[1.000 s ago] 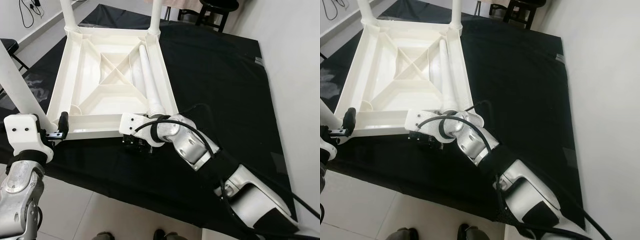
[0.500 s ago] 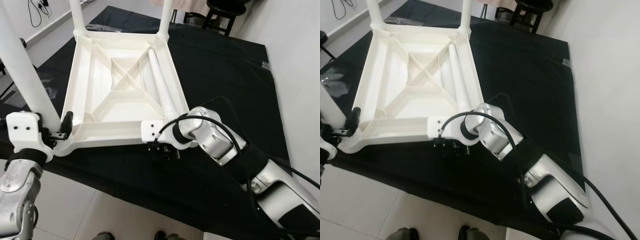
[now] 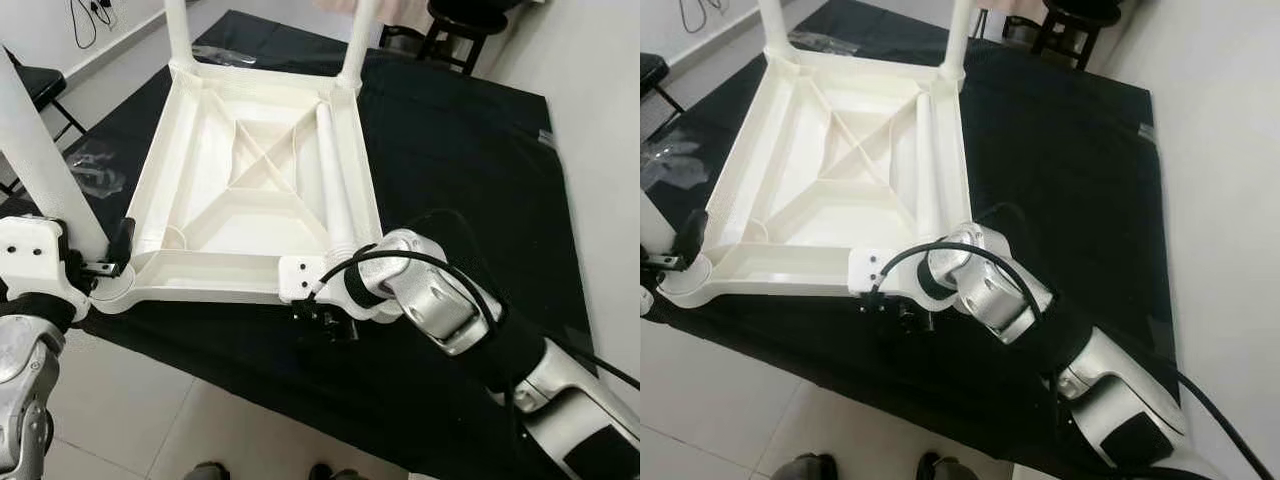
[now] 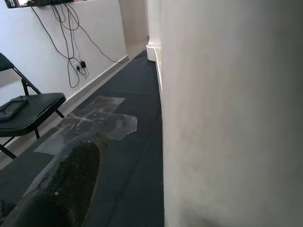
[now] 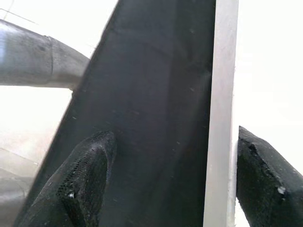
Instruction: Building children table
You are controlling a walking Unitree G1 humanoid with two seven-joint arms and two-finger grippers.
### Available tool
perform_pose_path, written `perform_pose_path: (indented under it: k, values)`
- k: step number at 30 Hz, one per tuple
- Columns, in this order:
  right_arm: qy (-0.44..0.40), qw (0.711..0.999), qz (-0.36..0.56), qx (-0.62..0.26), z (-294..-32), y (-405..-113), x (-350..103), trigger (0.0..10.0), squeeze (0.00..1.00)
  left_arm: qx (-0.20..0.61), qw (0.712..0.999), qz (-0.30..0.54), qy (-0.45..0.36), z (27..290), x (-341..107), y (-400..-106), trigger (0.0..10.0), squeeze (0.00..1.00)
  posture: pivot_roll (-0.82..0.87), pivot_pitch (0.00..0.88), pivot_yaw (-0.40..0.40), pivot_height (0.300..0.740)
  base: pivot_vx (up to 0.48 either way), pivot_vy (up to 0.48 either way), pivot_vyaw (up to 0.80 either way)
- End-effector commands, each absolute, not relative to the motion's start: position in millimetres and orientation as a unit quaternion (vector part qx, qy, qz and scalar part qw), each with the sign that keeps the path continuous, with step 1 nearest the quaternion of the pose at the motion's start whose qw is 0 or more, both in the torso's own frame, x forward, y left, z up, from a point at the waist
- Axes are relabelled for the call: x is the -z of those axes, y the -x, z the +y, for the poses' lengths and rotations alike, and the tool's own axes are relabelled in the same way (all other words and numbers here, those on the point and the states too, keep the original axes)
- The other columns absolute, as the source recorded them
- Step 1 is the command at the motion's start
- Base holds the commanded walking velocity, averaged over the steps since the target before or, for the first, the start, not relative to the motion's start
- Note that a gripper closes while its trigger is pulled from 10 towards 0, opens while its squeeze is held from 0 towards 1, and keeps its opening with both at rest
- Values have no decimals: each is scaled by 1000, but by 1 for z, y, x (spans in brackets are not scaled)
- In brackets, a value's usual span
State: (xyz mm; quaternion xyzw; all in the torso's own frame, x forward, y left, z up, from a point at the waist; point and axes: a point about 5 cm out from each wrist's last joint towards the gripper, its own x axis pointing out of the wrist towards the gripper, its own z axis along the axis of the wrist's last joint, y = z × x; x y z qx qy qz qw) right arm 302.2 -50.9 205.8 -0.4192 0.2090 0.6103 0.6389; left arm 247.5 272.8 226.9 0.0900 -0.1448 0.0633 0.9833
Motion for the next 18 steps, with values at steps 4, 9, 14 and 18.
perform_pose_path:
  k: [4, 9, 14, 18]
  values:
    - [322, 669, 227, -630, -37, -307, -180, 10000, 0, -157, 964, -154, -147, 317, -245, -232, 10000, 0, 126, 246, -172, 740, 0, 0, 0]
    - [299, 723, 215, -585, -29, -321, -184, 10000, 0, -190, 953, -157, -179, 333, -253, -231, 10000, 0, 133, 246, -173, 740, 0, 0, 0]
    - [267, 757, 183, -568, -21, -325, -190, 10000, 0, -195, 947, -162, -195, 343, -263, -237, 10000, 0, 131, 242, -169, 740, 0, 0, 0]
    - [253, 764, 163, -571, -19, -324, -193, 10000, 0, -186, 949, -165, -194, 342, -264, -241, 10000, 0, 127, 240, -166, 740, 0, 0, 0]
